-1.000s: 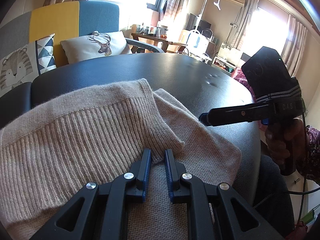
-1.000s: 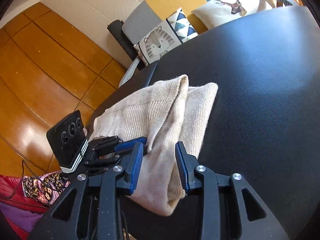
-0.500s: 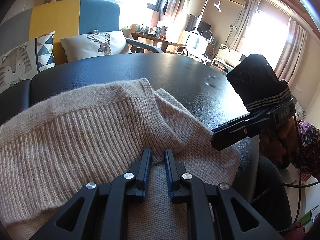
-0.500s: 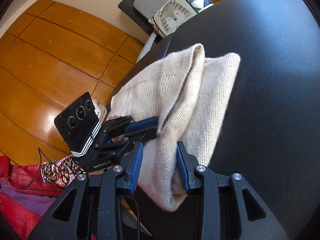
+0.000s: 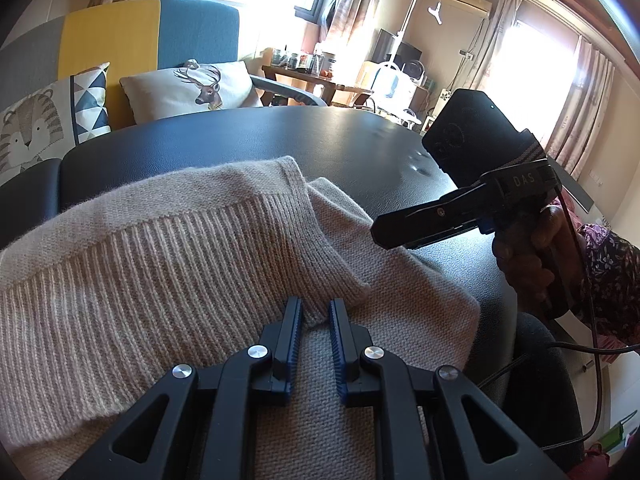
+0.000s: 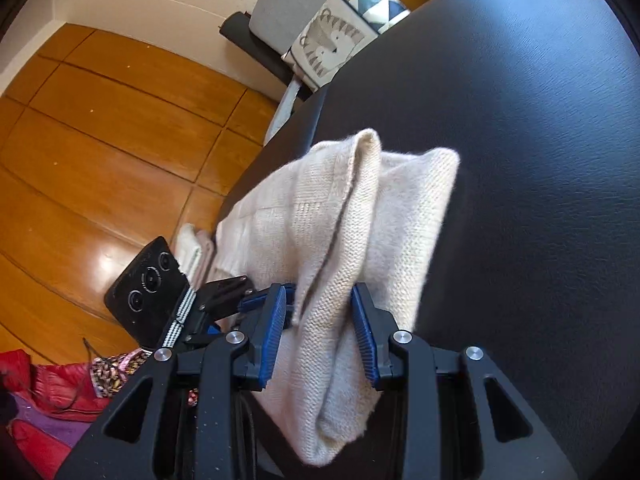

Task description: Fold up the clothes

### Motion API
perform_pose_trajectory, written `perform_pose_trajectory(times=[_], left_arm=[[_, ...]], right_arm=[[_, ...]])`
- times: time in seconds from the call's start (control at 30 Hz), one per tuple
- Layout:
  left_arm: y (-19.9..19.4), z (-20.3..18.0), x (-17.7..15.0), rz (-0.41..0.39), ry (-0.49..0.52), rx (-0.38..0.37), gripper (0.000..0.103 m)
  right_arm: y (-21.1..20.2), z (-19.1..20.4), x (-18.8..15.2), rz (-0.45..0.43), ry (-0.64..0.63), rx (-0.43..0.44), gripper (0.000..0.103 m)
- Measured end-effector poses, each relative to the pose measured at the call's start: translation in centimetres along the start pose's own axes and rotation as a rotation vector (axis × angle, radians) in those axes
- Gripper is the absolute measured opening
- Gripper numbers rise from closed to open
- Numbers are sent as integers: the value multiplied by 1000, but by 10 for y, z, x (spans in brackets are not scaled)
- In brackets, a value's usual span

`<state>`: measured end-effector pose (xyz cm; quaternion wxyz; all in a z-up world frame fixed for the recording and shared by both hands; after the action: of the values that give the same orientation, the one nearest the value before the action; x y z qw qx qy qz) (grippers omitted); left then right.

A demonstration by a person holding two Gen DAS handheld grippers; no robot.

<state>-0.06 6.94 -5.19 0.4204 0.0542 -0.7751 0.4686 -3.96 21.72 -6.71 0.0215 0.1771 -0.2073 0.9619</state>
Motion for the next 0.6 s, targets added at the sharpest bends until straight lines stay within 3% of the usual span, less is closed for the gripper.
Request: perform_pose_trajectory(times=[0.27, 0.4, 0.53, 0.6], left_arm=[[0, 1, 0, -1, -6, -8, 13], [0, 2, 1, -1, -6, -8, 13], [0, 2, 0, -1, -3, -4, 13], [0, 2, 1, 0, 3, 3, 13]], right_arm=[[3, 11, -27, 92, -27, 89, 37], [-1, 17, -41, 120, -66, 92, 37], [-2, 29, -57, 171, -131, 89, 53], [3, 35, -63, 216, -171, 45, 53]])
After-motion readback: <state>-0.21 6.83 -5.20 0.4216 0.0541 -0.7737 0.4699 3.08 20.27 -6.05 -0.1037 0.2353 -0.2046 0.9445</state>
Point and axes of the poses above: each gripper's, at about its wrist camera, not at the fingertips, and y roughly the way its jaws point, z to its left, x to its top, the point moved 5 cm from there along y, roughly the way its jaws point, and after that the axes turned 4 degrees about x, right-handed, at the moved point
